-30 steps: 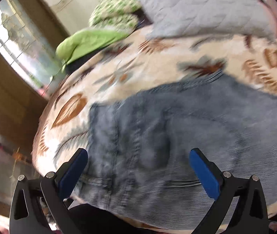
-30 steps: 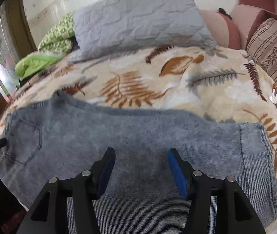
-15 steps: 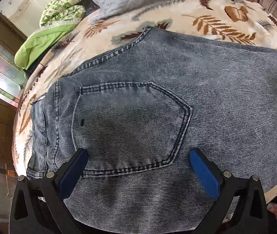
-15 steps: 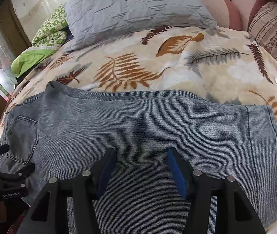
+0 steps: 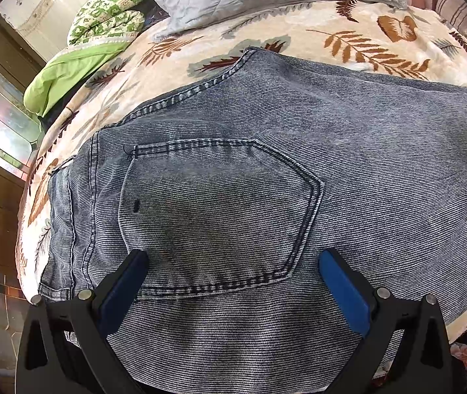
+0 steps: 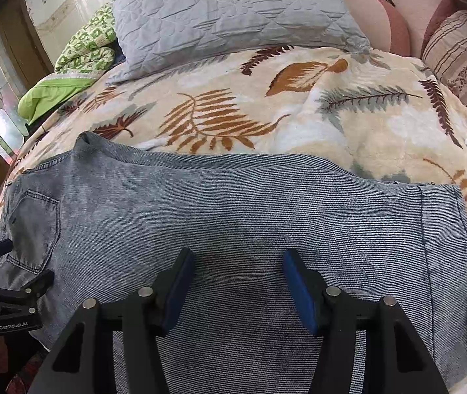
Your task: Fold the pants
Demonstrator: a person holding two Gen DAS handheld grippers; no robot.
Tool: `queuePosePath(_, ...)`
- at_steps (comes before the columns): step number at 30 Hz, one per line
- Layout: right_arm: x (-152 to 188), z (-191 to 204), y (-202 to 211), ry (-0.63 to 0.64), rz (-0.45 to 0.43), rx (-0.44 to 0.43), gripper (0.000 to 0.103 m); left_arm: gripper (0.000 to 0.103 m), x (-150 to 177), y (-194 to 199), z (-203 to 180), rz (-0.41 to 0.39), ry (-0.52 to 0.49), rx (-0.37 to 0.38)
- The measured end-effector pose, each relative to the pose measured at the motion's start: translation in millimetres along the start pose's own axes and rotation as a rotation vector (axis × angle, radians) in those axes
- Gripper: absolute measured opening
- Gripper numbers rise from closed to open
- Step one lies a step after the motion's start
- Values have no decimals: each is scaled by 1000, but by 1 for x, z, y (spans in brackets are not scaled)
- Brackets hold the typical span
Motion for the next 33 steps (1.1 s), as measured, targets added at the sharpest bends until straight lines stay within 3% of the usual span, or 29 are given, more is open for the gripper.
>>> queuePosePath(7, -5, -23, 22, -79, -101, 93, 58, 103, 0, 3, 1, 20, -8, 4)
queuePosePath(10, -4, -34, 21, -123, -76, 93, 58, 103, -1, 5, 3, 37, 3, 8)
queuePosePath(15, 0, -32, 8, -87, -12, 119, 58, 103, 0, 12, 8, 10, 37, -6)
queuePosePath(20, 1, -33, 11, -91, -22, 112, 59, 103, 4, 3, -3, 42, -21, 9)
queuePosePath(27, -2, -36, 21, -112, -68, 120, 59, 103, 1, 6, 3, 33, 8, 15)
queuePosePath(30, -2, -37, 15, -116, -35, 105, 60, 103, -3, 10, 6, 6, 18, 2)
queuePosePath(33, -1, -36, 8, -101, -4, 107, 61, 103, -2, 2, 2, 32, -5, 5)
Point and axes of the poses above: each gripper's, at about its wrist camera, not at the fingertips, and y roughly against the way its jaws point, z to its left, x to its underside, the point moved 2 cm from there along -y, roughly the way its jaws point, and after that the axes turned 3 degrees about -z, right-handed, at the moved point
